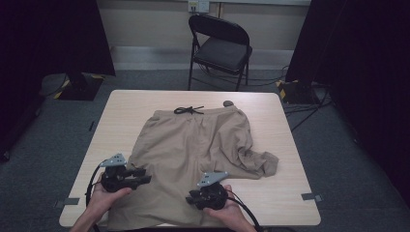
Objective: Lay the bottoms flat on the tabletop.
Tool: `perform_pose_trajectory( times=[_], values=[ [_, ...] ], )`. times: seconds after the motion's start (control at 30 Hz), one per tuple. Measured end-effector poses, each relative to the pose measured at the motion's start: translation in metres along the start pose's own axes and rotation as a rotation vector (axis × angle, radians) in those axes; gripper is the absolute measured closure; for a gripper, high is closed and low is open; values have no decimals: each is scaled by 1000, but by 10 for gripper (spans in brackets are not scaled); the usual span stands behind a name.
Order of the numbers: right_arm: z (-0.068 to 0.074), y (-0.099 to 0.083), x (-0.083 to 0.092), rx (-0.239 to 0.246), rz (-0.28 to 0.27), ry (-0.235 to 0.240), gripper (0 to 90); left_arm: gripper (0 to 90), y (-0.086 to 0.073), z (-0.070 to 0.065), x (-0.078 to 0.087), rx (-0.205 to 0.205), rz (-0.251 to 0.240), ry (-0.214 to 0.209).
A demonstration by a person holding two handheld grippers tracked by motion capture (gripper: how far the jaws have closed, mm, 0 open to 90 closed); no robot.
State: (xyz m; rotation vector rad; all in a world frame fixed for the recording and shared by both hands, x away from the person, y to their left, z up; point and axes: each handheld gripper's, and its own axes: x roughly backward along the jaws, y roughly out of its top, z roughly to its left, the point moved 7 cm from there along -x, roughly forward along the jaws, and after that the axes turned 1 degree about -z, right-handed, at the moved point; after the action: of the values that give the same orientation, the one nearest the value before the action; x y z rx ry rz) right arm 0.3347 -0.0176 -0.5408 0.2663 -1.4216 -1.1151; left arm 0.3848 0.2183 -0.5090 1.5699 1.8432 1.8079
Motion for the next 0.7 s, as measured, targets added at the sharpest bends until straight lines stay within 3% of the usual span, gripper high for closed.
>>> perform_pose_trajectory(
  times=[0.1,0.2,0.33,0.4,0.53,0.7],
  values=[
    [8,-1,1,28,21,16,693,542,1,12,-8,24,2,38],
    [-4,8,14,1,-36,-9,674,533,-8,16,-13,12,38,63],
    [-37,19,45,-49,-114,-118,594,508,-20,21,-15,0,69,101],
    [-56,20,62,-81,-141,-184,536,498,-22,21,-15,-4,59,111],
    [-94,12,92,-169,-171,-301,445,493,-24,20,-15,-42,51,128],
    [-135,-4,125,-245,-192,-417,383,479,-25,19,-15,-62,44,134]
  ],
)
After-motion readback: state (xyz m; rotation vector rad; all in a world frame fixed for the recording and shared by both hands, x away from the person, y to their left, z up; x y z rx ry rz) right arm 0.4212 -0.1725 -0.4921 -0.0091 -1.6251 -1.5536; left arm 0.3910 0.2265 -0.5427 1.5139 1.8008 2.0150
